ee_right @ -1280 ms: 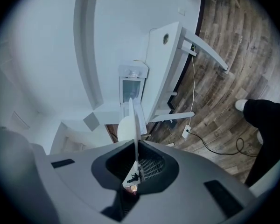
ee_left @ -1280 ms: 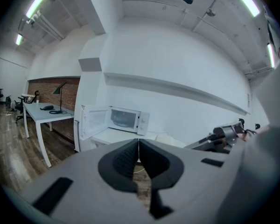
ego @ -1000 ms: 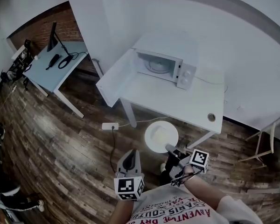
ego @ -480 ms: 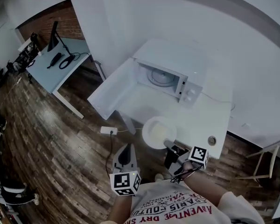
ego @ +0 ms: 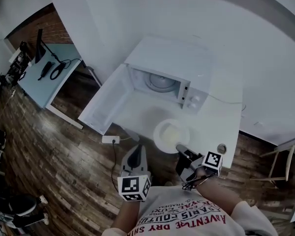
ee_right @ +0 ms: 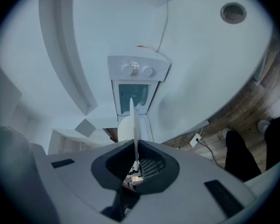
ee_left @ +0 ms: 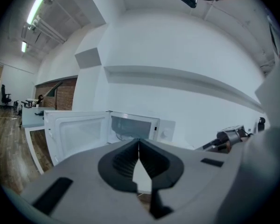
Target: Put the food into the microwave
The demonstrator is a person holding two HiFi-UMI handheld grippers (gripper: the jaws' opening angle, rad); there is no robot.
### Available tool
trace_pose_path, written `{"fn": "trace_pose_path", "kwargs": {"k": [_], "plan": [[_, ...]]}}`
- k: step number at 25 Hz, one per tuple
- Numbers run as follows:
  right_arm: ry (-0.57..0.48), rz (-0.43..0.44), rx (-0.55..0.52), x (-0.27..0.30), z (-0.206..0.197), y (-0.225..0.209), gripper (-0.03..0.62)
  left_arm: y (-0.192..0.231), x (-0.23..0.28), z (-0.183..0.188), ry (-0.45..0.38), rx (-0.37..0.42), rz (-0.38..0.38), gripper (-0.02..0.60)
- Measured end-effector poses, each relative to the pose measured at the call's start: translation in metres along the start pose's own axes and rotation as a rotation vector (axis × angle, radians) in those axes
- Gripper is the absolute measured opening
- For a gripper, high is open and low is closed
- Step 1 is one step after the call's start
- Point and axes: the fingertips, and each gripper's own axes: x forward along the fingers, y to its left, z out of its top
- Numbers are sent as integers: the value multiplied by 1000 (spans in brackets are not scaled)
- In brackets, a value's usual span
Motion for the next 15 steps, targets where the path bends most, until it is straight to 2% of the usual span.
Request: {"fn": "trace_pose_path", "kwargs": {"k": [7, 15], "plan": [[-104, 12, 37, 37, 24, 10, 22, 18, 67, 24, 7, 43, -125, 8], [-233, 18, 78, 103, 34, 27, 23, 67, 135, 50, 21, 85, -262, 8]]}}
